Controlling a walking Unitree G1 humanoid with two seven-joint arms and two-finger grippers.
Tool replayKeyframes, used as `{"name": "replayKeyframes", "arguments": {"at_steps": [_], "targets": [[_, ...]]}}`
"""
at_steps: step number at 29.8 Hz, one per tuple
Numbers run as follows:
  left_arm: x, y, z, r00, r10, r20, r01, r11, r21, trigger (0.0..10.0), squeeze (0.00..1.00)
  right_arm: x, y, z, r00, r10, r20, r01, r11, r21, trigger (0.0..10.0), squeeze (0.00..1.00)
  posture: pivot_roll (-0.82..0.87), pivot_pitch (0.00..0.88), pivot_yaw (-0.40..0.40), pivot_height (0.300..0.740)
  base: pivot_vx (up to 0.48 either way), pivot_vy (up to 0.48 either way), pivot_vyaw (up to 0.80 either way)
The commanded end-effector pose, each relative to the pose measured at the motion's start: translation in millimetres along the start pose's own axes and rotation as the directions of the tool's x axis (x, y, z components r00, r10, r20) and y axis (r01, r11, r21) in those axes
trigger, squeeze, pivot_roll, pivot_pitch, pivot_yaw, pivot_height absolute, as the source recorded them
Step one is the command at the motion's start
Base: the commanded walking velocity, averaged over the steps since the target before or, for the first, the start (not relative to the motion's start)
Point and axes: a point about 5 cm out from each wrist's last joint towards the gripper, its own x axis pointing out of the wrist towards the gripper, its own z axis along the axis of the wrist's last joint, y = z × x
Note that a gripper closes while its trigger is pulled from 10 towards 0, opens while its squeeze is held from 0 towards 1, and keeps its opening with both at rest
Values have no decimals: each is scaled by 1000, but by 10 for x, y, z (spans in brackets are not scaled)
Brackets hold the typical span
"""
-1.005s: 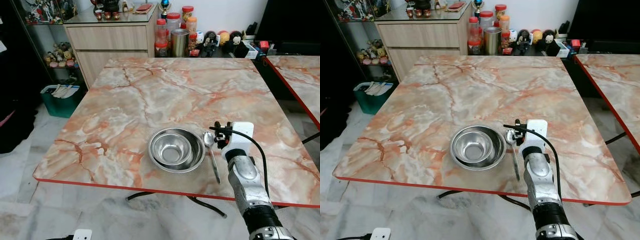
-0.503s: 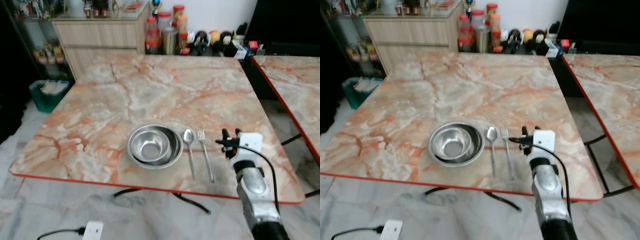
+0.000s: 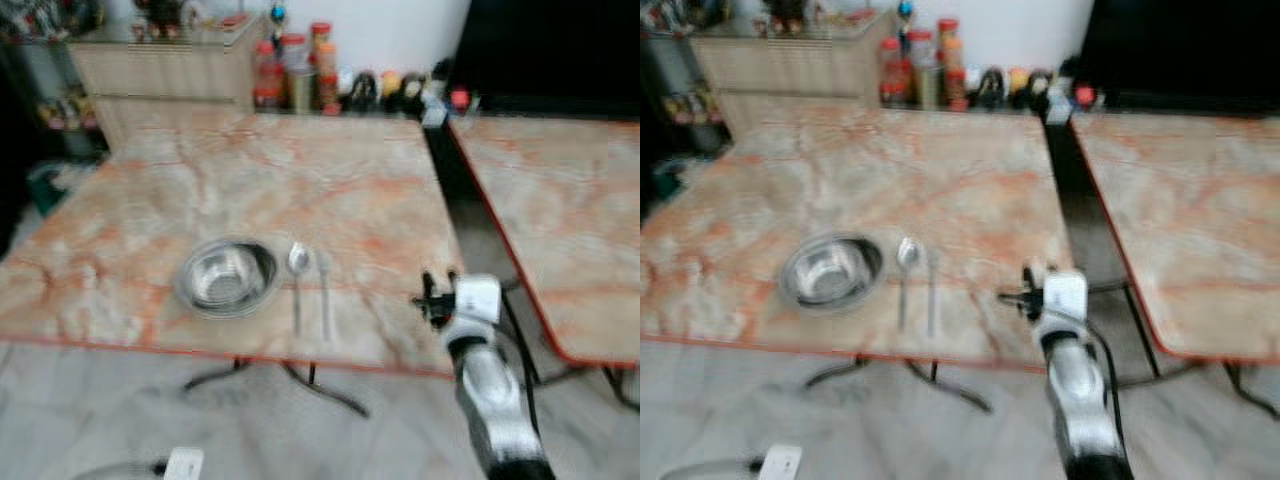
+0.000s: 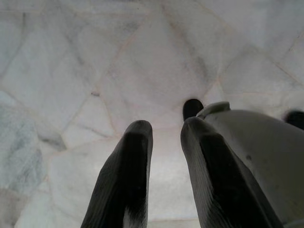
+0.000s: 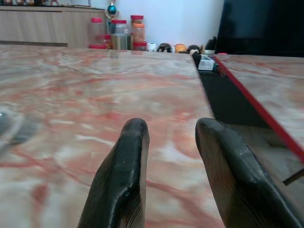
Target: Setting the table
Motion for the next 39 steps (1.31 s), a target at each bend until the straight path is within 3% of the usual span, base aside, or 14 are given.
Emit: {"name": "replayKeyframes", "arguments": {"at_steps": [1, 12, 27, 32, 33, 34, 35, 39], "targets": [[0, -52, 3, 1000, -15, 6, 15, 1000, -11, 10000, 0, -23, -70, -69, 999, -18, -29, 18, 1000, -15, 10000, 0, 41, 0, 17, 740, 0, -431, 0], [1, 16, 24, 1000, -10, 19, 10, 1000, -16, 10000, 0, -34, -102, -378, 982, -56, -183, 62, 998, 25, 10000, 0, 49, 0, 16, 740, 0, -410, 0], [2, 43, 47, 999, -5, 33, 6, 1000, -22, 10000, 0, -113, -117, -550, 970, -81, -229, 89, 996, 22, 10000, 0, 49, 0, 21, 740, 0, -399, 0], [8, 33, 81, 999, -7, 43, 8, 1000, -24, 10000, 0, -147, -137, -700, 934, -95, -343, 108, 994, 19, 10000, 0, 48, 0, 22, 740, 0, -396, 0], [10, 32, 88, 999, -8, 45, 9, 1000, -23, 10000, 0, -180, -139, -796, 902, -96, -421, 115, 993, 20, 10000, 0, 46, 0, 25, 740, 0, -375, 0], [10, 32, 88, 999, -8, 45, 9, 1000, -23, 10000, 0, -180, -139, -796, 902, -96, -421, 115, 993, 20, 10000, 0, 46, 0, 25, 740, 0, -375, 0], [11, 31, 98, 999, -9, 47, 10, 1000, -23, 10000, 0, -213, -132, -875, 872, -91, -481, 116, 993, 23, 10000, 0, 44, 0, 27, 740, 0, 0, 0], [15, 29, 112, 999, -9, 47, 10, 1000, -23, 10000, 0, -276, -101, -989, 815, -70, -575, 85, 996, 0, 10000, 0, 44, 0, 27, 740, 0, 0, 0]]}}
